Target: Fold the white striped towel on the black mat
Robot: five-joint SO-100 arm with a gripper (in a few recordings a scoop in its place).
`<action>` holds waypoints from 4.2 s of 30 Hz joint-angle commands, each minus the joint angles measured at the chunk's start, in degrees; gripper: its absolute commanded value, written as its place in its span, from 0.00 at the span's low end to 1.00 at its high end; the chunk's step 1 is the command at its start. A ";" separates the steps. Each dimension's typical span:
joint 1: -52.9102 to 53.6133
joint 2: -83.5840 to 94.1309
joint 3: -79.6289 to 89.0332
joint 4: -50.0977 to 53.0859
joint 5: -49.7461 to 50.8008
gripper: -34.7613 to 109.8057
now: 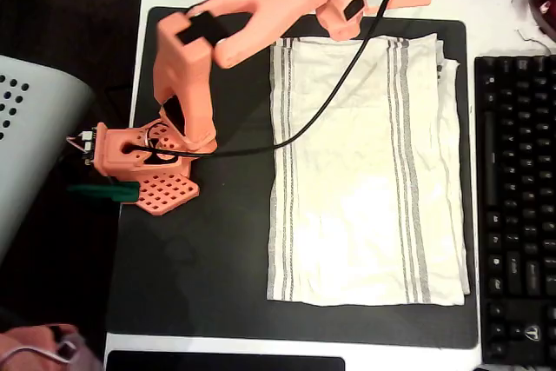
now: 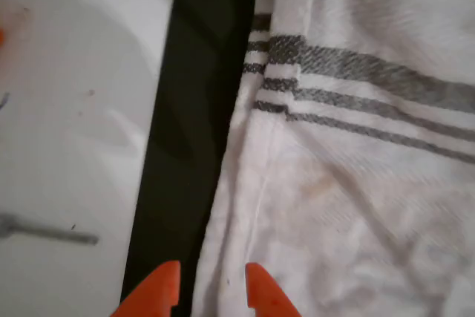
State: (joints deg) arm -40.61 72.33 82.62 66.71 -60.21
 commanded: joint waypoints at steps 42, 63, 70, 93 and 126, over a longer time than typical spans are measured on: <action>-1.58 9.58 -20.57 16.70 -0.97 0.24; 56.16 37.79 23.82 -1.05 -31.82 0.24; 64.07 26.81 33.49 -19.42 -36.39 0.30; 37.18 52.82 37.44 2.37 -18.02 0.38; 54.84 46.05 30.76 16.26 -31.73 0.24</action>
State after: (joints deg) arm 9.84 111.01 109.34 80.16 -88.15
